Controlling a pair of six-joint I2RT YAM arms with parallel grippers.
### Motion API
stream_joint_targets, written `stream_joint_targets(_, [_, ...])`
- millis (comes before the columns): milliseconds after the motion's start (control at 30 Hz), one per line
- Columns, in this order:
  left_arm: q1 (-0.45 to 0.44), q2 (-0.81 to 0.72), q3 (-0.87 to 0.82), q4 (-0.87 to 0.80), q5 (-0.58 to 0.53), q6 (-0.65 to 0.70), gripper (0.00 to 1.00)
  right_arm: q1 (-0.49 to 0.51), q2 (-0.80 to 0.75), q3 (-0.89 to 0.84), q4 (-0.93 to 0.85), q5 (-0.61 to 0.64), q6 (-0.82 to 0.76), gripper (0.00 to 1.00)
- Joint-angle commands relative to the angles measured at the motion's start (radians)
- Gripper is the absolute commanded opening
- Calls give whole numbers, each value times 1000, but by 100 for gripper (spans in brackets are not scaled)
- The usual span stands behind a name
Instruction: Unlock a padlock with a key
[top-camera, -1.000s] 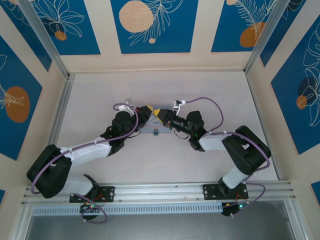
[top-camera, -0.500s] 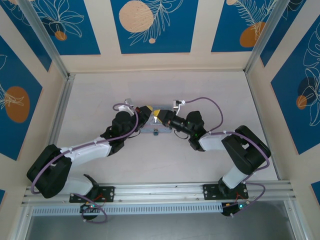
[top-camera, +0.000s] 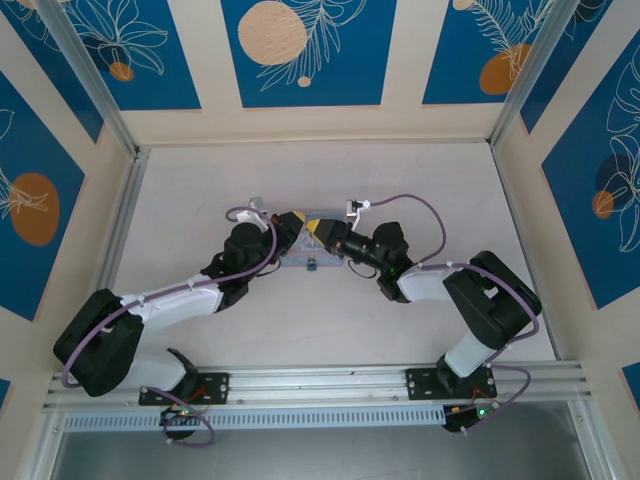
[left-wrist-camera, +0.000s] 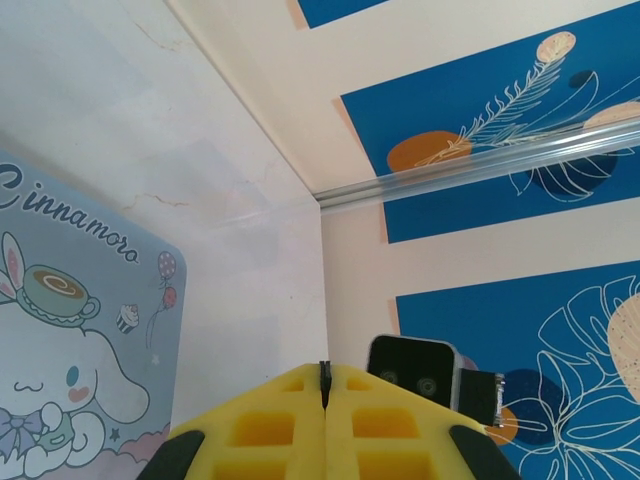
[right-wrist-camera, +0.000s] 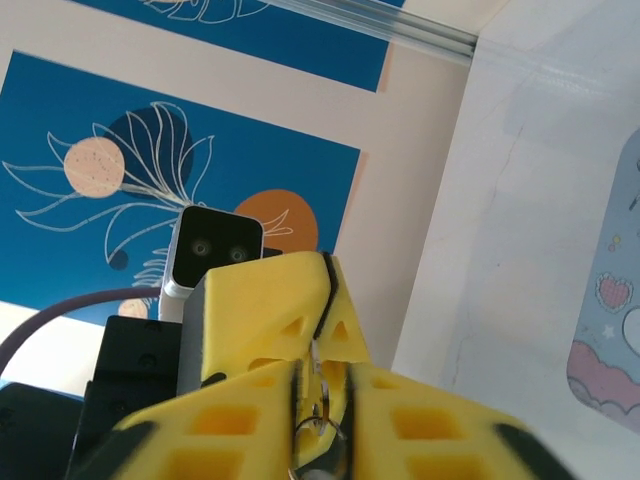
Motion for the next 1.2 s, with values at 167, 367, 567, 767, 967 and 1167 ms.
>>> stream_joint_targets(167, [-11, -37, 1, 18, -23, -2, 0, 10, -24, -57, 49, 91, -24, 52])
stream_joint_targets(367, [-15, -53, 1, 3, -29, -10, 0, -5, -107, -58, -22, 114, -128, 58])
stream_joint_targets(567, [-14, -66, 2, -8, -33, -16, 0, -17, -128, 1, -53, 24, -180, 58])
stream_joint_targets(767, [-14, -62, 8, -2, -28, -23, 0, -9, -95, 53, -60, -3, -178, 56])
stream_joint_targets(967, [-15, -59, 9, 5, -29, -23, 0, 2, -53, 70, -43, -3, -145, 52])
stream_joint_targets(1167, [-14, -55, 6, 25, -29, -19, 0, 14, 2, 68, 17, -6, -101, 46])
